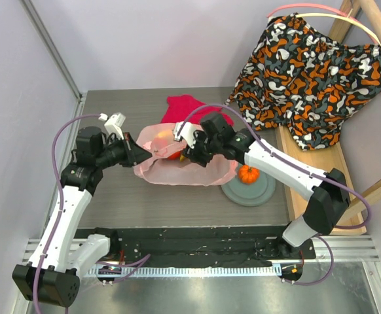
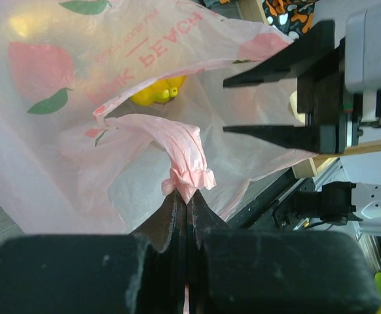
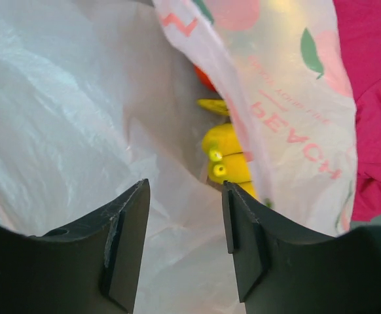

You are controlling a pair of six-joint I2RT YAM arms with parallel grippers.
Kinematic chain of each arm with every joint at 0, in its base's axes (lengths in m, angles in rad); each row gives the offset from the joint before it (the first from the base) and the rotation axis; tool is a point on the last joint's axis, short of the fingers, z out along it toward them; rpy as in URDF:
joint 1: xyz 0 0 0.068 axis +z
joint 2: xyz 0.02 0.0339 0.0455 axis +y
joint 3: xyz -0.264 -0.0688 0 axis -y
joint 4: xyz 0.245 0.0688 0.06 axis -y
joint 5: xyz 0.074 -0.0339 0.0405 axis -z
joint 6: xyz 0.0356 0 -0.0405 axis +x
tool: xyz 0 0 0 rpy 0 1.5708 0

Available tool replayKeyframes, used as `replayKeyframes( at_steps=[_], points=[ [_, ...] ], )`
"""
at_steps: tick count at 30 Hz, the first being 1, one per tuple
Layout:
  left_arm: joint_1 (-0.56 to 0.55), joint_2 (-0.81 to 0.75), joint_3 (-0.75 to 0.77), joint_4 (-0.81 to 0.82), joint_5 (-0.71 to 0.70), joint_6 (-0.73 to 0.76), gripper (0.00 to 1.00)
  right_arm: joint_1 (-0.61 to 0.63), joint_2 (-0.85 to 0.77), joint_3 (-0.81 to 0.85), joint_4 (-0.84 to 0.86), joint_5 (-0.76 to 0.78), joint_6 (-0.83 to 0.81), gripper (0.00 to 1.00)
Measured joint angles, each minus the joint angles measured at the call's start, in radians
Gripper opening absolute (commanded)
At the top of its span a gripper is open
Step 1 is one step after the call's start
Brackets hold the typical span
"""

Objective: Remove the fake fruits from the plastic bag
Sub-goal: Adjust the plastic bag at the center of the board.

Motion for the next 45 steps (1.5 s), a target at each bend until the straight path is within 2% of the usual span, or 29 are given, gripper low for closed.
replayKeyframes(
  at_steps=[4,12,18,22,24,27,36,39,40,42,43,45],
  points=[
    [0.0,-0.004,-0.003,-0.008,0.0,0.008,0.0,-0.01,0.044,0.018,0.011,-0.004,0.015,0.52],
    [0.002,-0.014,-0.003,-0.014,0.0,0.02,0.0,-0.035,0.232,0.071,0.022,0.006,0.077,0.51],
    [0.002,-0.017,-0.009,-0.015,0.0,0.02,0.0,-0.071,0.271,0.138,0.039,0.02,0.106,0.51],
    [0.002,-0.017,-0.015,-0.018,0.0,0.02,0.0,-0.079,0.271,0.142,0.051,0.03,0.117,0.58],
    [0.002,-0.017,-0.017,-0.019,0.0,0.02,0.0,-0.079,0.271,0.142,0.052,0.038,0.123,0.64],
    [0.002,-0.017,-0.017,-0.019,0.0,0.02,0.0,-0.079,0.271,0.142,0.053,0.037,0.138,0.65],
    [0.002,-0.016,-0.017,-0.018,0.0,0.021,0.0,-0.031,0.168,0.106,0.081,0.058,0.136,0.53],
    [0.002,-0.015,-0.017,-0.019,0.0,0.02,0.0,-0.001,0.138,0.071,0.098,0.068,0.103,0.43],
    [0.002,-0.015,-0.017,-0.018,0.0,0.021,0.0,0.011,0.134,0.056,0.103,0.068,0.091,0.34],
    [0.002,-0.015,-0.017,-0.019,0.0,0.021,0.0,0.023,0.134,0.038,0.102,0.061,0.07,0.26],
    [0.002,-0.015,-0.017,-0.019,0.0,0.021,0.0,0.025,0.134,0.03,0.099,0.055,0.059,0.17],
    [0.002,-0.015,-0.017,-0.018,0.0,0.021,0.0,0.026,0.134,0.028,0.089,0.043,0.045,0.08]
  ],
)
